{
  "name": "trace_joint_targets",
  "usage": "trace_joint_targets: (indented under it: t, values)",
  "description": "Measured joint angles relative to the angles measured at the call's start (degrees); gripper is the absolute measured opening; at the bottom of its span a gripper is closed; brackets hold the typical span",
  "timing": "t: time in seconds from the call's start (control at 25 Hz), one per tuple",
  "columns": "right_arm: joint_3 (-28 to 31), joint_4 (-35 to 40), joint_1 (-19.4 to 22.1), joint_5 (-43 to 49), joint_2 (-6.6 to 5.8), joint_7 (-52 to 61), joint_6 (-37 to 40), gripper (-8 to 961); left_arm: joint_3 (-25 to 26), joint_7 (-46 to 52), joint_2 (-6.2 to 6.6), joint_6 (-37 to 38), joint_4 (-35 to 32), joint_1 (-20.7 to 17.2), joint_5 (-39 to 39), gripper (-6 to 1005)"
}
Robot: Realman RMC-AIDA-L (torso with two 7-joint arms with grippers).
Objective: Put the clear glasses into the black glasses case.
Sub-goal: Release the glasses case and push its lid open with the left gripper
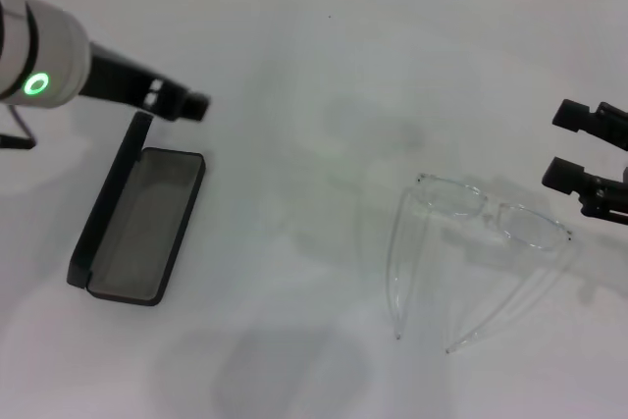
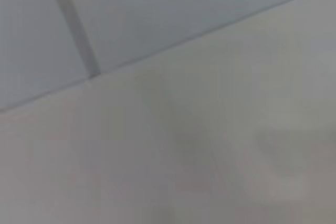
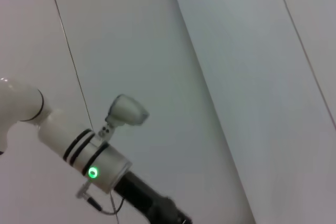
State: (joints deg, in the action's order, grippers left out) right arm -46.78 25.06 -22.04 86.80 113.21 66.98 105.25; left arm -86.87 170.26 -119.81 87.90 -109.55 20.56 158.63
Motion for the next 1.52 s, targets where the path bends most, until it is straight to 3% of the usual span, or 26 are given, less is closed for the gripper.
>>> trace_joint_targets:
  t: [0.16,0.6,0.88,1.12,1.52]
  values:
    - [0.0,0.2,-0.6,0.1,-0.01,-0.2,-0.6,868,-1.8,2.0,-0.08,1.4,2.4,-0.4,3.1,683]
    - [0.0,0.2,-1.2,0.0,0.16,-0.7,-1.7,868,-0.7,2.0,0.12,-0.2,8.8,-1.2,3.6,682]
    - [0.0,0.0,-1.5,0.1,0.17,-0.7,-1.9,868,0.0,1.6,0.90,-1.6,12.9,-0.2,3.7,683]
    - [0.0,-0.2,-1.6,0.1,0.21,-0.7,-2.0,868,0.0,1.6,1.60,-2.0,14.5,-0.1,3.8,617]
    - [0.0,0.0,-1.7,0.0,0.36,-0.7,-2.1,869,-0.4,1.0,2.40,-1.1,17.5,0.5,3.9,623]
